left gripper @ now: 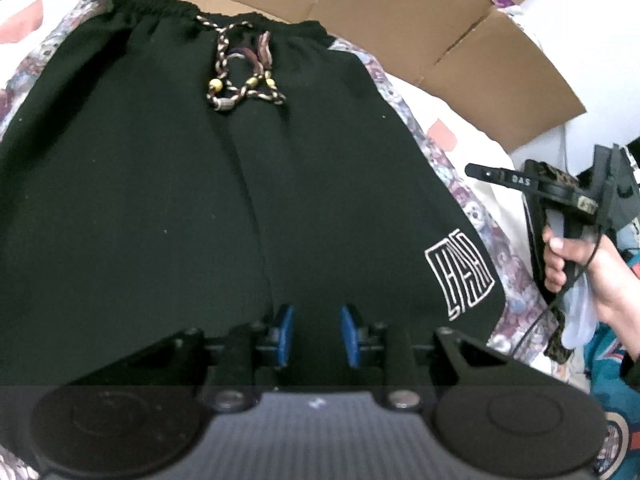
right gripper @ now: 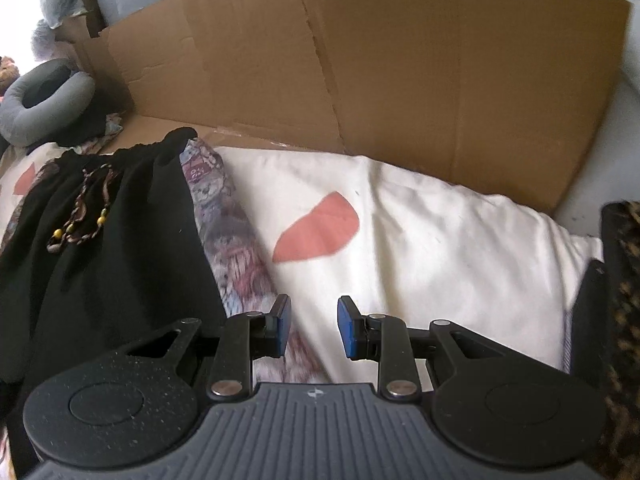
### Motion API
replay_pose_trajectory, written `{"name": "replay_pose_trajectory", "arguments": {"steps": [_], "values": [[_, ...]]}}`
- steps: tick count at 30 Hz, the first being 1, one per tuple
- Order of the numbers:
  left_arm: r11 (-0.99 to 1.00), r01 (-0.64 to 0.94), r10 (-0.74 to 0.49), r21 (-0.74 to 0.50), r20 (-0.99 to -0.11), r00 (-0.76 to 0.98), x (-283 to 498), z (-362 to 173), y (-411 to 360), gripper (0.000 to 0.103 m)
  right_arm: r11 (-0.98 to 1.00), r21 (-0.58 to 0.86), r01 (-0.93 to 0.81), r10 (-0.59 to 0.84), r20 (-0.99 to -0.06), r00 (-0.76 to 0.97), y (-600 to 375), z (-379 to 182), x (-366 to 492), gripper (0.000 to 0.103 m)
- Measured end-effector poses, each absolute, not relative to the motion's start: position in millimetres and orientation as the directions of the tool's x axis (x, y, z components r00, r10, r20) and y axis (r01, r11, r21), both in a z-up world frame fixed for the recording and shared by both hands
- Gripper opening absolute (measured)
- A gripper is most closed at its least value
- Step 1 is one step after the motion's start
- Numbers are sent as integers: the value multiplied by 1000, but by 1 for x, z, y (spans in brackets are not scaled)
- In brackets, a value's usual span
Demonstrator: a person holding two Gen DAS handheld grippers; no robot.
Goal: Fold clothes
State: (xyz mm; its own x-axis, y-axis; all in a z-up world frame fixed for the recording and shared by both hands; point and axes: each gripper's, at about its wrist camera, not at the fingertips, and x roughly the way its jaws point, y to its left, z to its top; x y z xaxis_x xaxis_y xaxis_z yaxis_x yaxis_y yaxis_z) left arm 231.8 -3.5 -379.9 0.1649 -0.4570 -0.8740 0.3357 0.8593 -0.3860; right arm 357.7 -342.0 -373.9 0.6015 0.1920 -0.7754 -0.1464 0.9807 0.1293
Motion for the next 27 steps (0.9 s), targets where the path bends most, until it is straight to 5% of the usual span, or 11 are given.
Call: {"name": "replay_pose_trajectory", "arguments": {"steps": [27], "values": [[875, 296, -441, -384, -883, 158, 238, -388, 9, 27, 964, 117, -240, 236, -795, 559, -306, -401, 370, 28]]}}
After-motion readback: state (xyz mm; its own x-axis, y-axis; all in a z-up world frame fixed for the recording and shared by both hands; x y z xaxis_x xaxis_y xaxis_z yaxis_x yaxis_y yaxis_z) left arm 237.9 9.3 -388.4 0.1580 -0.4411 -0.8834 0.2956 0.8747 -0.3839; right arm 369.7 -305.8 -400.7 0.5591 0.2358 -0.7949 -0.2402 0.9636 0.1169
